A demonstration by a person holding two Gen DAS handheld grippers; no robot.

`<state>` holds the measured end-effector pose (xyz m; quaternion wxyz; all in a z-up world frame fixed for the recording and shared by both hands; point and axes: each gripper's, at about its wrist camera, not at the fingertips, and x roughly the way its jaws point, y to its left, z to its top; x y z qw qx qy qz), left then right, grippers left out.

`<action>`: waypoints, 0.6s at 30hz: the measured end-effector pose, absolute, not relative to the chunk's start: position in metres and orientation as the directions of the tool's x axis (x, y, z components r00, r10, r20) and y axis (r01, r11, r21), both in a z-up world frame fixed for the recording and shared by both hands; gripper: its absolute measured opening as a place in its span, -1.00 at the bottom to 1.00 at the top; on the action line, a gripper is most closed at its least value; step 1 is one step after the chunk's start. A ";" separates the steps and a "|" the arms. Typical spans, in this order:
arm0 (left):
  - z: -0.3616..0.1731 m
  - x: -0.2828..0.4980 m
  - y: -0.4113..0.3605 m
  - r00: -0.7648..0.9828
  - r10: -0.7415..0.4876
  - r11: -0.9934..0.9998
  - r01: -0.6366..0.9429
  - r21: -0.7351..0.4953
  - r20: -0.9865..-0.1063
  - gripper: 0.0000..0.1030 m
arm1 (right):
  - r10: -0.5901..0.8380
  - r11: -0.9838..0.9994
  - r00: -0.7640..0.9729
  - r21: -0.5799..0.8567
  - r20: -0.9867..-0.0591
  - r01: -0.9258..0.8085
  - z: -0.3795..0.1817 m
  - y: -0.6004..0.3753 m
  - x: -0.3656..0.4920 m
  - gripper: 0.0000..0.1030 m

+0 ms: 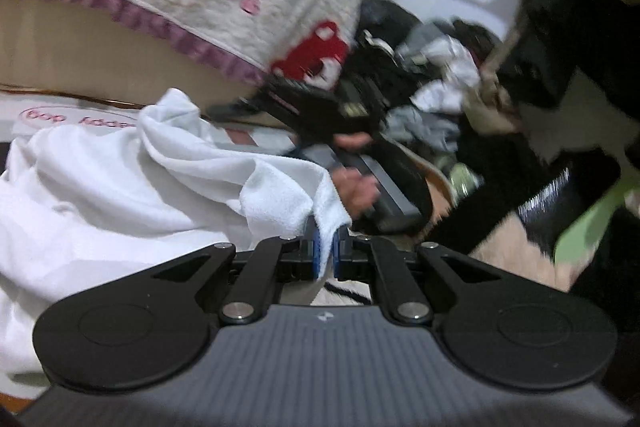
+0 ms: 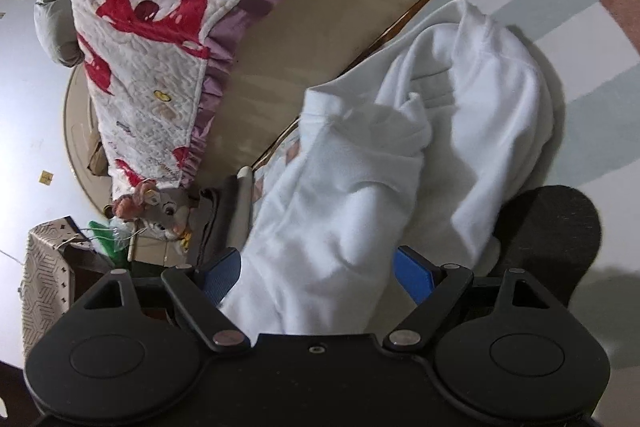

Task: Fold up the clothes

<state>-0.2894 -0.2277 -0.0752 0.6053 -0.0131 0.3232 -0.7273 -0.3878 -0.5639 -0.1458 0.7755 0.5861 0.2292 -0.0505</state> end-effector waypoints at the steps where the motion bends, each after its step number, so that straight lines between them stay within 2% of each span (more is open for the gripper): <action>1: -0.076 -0.294 -0.230 -0.277 -0.881 -0.069 0.877 -0.476 -0.383 -0.90 | 0.201 0.316 0.893 0.890 -0.402 0.330 -0.144 -0.563 -0.386 0.70; 5: -0.079 -0.312 -0.239 -0.307 -0.853 -0.108 0.894 -0.434 -0.421 -0.90 | 0.261 0.385 0.888 0.884 -0.380 0.265 -0.133 -0.552 -0.379 0.73; 6: -0.080 -0.314 -0.239 -0.293 -0.861 -0.102 0.900 -0.423 -0.416 -0.90 | 0.263 0.425 0.876 0.864 -0.403 0.270 -0.129 -0.546 -0.375 0.77; 10: -0.081 -0.315 -0.251 -0.264 -0.876 -0.078 0.903 -0.421 -0.403 -0.90 | 0.073 0.576 0.792 0.674 -0.606 0.462 -0.125 -0.529 -0.352 0.83; 12: -0.079 -0.314 -0.258 -0.275 -0.875 -0.092 0.902 -0.423 -0.397 -0.90 | 0.077 0.534 0.784 0.689 -0.616 0.489 -0.137 -0.532 -0.344 0.82; 16: -0.073 -0.323 -0.255 -0.357 -0.863 -0.189 0.884 -0.428 -0.357 -0.90 | 0.065 0.436 0.845 0.777 -0.530 0.454 -0.142 -0.553 -0.349 0.82; 18: -0.074 -0.329 -0.255 -0.369 -0.854 -0.205 0.886 -0.415 -0.367 -0.90 | 0.059 0.437 0.857 0.785 -0.512 0.439 -0.143 -0.559 -0.349 0.82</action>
